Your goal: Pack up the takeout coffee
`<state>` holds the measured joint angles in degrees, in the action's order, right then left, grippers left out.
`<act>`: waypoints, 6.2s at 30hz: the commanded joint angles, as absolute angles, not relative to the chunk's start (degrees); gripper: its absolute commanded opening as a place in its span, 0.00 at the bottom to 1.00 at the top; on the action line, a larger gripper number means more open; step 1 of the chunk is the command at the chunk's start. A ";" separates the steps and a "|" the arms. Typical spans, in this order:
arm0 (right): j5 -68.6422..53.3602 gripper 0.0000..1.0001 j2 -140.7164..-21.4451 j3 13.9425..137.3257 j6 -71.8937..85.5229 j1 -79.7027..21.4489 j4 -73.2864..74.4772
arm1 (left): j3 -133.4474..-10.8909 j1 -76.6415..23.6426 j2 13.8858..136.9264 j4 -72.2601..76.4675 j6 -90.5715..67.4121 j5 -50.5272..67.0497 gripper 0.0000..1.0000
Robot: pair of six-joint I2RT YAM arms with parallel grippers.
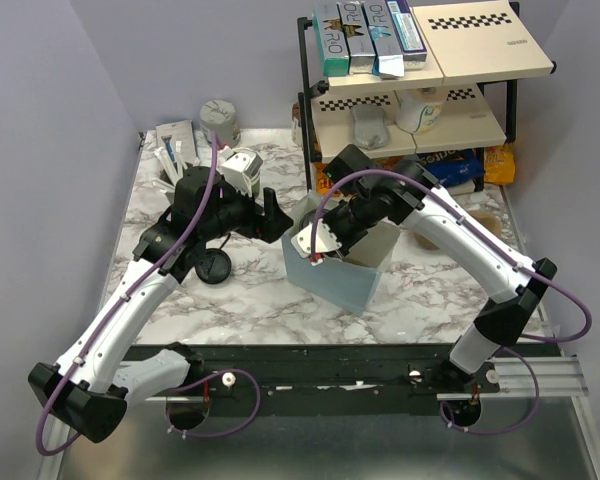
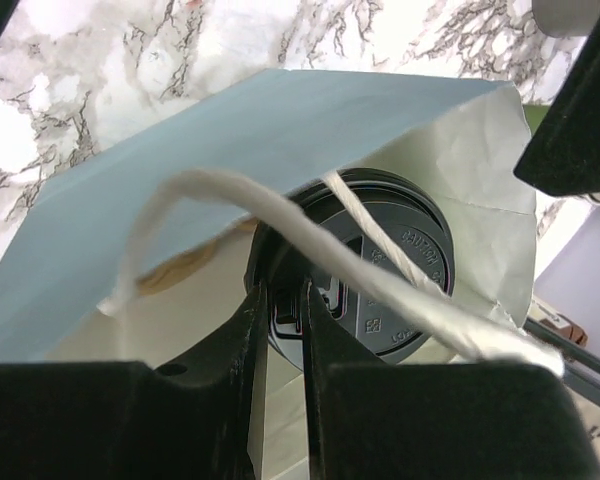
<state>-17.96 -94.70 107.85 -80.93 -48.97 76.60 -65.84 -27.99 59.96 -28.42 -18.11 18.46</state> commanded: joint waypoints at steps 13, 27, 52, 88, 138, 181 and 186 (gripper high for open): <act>-23.90 0.01 -98.26 104.77 -84.37 -47.29 87.10 | -64.51 -27.16 60.12 -26.63 -18.55 19.16 0.91; -27.95 0.01 -99.67 102.75 -84.99 -45.88 84.55 | -63.54 -26.98 60.73 -25.84 -19.16 19.95 0.91; -28.74 0.01 -101.95 99.67 -83.41 -45.70 79.63 | -63.90 -26.81 62.14 -26.46 -19.07 20.21 0.93; -28.56 0.44 -100.99 99.23 -81.91 -45.79 77.70 | -64.34 -26.72 62.14 -26.54 -19.69 20.04 0.99; -23.91 0.63 -82.81 105.92 -66.30 -45.79 52.76 | -66.27 -26.54 58.80 -27.24 -24.25 16.53 0.99; 41.31 1.00 -44.82 58.62 5.28 -31.73 19.25 | -92.11 -3.96 92.45 -51.16 -40.52 -22.68 0.81; 41.57 1.00 -45.00 58.10 4.13 -31.82 19.25 | -92.20 -3.78 95.18 -49.05 -40.08 -22.15 0.72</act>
<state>39.51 -45.36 58.89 4.45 -32.12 19.79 -90.52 -4.16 94.37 -51.44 -41.19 -21.15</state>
